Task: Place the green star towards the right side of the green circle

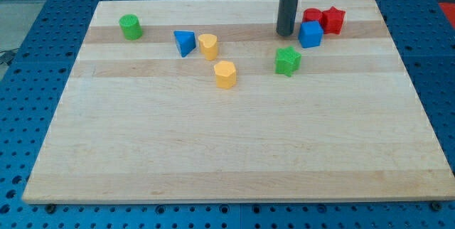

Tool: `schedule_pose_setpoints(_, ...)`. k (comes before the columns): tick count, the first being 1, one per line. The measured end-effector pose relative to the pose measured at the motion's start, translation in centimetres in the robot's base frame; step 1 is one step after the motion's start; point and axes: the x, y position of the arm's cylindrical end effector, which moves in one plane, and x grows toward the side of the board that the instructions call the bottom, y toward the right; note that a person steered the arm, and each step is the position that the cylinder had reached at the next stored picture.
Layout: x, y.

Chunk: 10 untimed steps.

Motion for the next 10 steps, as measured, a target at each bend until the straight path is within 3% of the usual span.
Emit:
schedule_pose_setpoints(2,7.3,4.0)
schedule_pose_setpoints(3,7.9,4.3)
schedule_pose_setpoints(6,7.9,-4.0)
schedule_pose_setpoints(10,14.4,-4.9)
